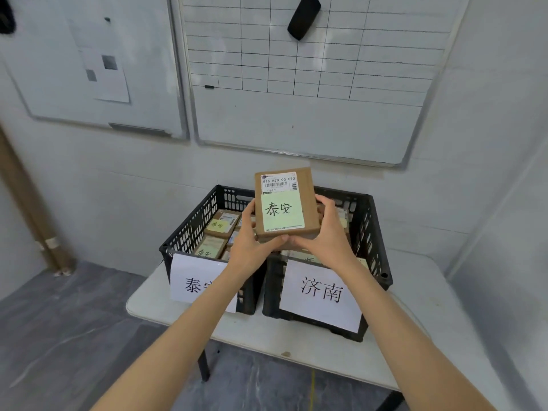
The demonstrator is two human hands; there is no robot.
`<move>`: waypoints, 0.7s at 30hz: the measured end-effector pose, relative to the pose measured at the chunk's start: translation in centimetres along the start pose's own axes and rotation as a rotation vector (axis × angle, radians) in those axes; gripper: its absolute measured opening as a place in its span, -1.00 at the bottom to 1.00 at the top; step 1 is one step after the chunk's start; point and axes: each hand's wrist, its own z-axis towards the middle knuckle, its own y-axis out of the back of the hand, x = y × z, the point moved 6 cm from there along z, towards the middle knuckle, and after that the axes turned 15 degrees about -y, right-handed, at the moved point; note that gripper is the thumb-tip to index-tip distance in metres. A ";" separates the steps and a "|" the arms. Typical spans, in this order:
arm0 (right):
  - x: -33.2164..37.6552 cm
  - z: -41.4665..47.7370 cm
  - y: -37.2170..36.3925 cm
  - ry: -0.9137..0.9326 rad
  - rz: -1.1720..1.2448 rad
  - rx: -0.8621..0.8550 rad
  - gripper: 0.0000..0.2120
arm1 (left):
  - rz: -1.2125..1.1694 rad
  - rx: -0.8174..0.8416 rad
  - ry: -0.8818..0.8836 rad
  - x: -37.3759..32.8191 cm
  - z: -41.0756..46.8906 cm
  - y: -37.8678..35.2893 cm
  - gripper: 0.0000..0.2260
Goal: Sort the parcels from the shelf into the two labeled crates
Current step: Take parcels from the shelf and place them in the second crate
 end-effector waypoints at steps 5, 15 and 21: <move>-0.9 4.0 -2.6 -0.005 -0.044 0.019 -0.02 | 0.060 -0.012 0.019 3.4 2.5 0.8 -0.13; 0.5 13.8 -11.3 0.032 -0.148 0.083 -0.02 | 0.207 0.005 -0.026 10.4 11.4 5.7 -0.14; 1.1 19.5 -18.2 -0.038 -0.180 0.112 -0.14 | 0.305 0.058 -0.075 15.1 17.7 10.2 -0.04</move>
